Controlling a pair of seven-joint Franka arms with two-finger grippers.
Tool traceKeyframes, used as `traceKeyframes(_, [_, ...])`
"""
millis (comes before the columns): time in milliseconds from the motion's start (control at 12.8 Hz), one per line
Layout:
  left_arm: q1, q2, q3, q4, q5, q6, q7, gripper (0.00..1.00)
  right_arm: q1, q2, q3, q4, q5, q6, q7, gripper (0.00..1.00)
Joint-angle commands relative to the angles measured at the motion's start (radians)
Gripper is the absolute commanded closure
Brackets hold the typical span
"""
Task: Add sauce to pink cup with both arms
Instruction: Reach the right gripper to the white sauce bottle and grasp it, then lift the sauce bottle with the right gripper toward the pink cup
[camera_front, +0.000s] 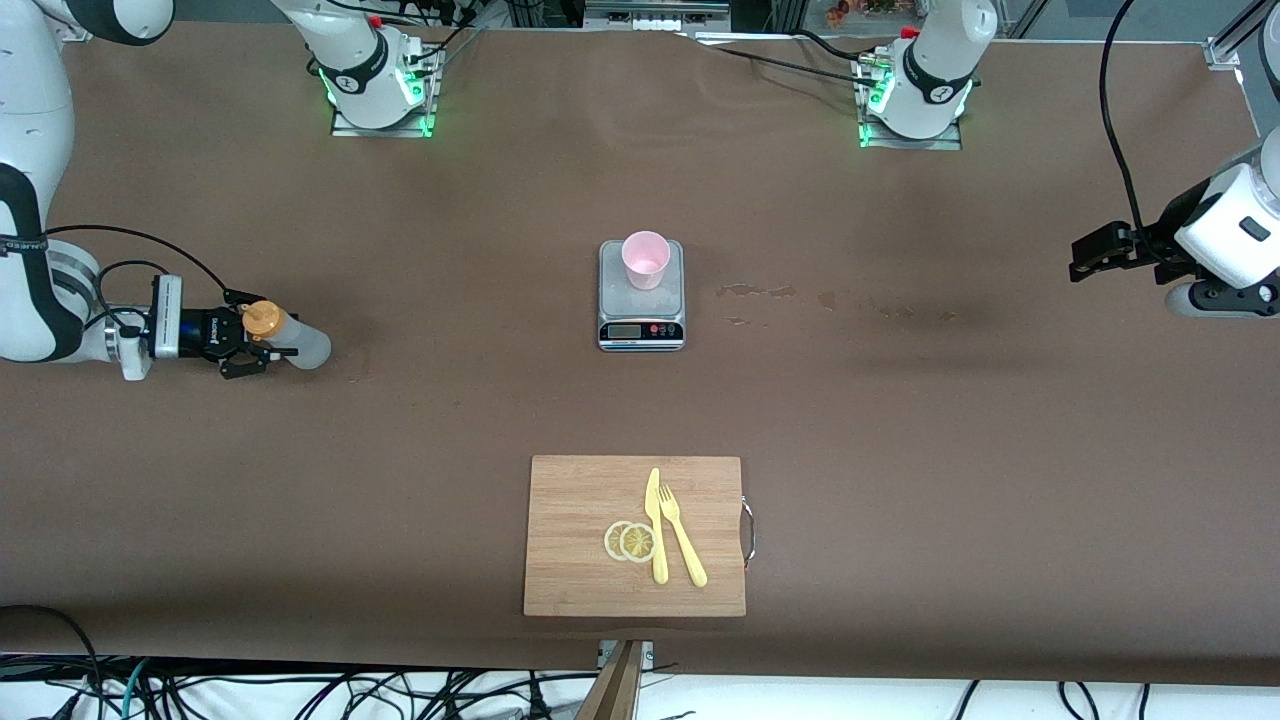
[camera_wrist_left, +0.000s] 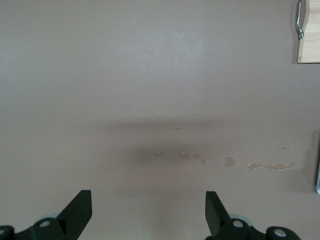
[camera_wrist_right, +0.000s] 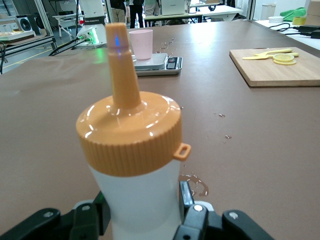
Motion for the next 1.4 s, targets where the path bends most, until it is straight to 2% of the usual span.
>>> traceKeyframes(0, [0.012,0.012,-0.010,0.037,-0.002,-0.015,-0.004,0.00,0.010,-0.002,-0.002,-0.009,0.019,0.017,-0.012,0.69])
traceKeyframes(234, [0.012,0.014,-0.010,0.040,-0.003,-0.017,-0.004,0.00,0.036,-0.028,-0.003,-0.009,0.019,0.027,-0.001,0.71])
traceKeyframes(389, [0.010,0.014,-0.012,0.040,-0.013,-0.017,-0.007,0.00,0.100,-0.079,-0.048,-0.014,0.019,0.054,0.028,0.71])
traceKeyframes(778, [0.010,0.011,-0.010,0.043,-0.008,-0.017,-0.008,0.00,0.236,-0.195,-0.088,-0.041,0.000,0.166,0.163,0.72])
traceKeyframes(1012, [0.012,0.011,-0.010,0.043,-0.011,-0.023,-0.011,0.00,0.350,-0.278,-0.098,-0.074,-0.070,0.269,0.340,0.72])
traceKeyframes(1246, [0.013,0.006,-0.012,0.046,-0.013,-0.033,-0.010,0.00,0.489,-0.315,-0.109,-0.078,-0.167,0.347,0.535,0.72])
traceKeyframes(1323, [0.013,0.006,-0.012,0.046,-0.011,-0.033,-0.008,0.00,0.552,-0.324,-0.130,-0.078,-0.207,0.364,0.603,0.72])
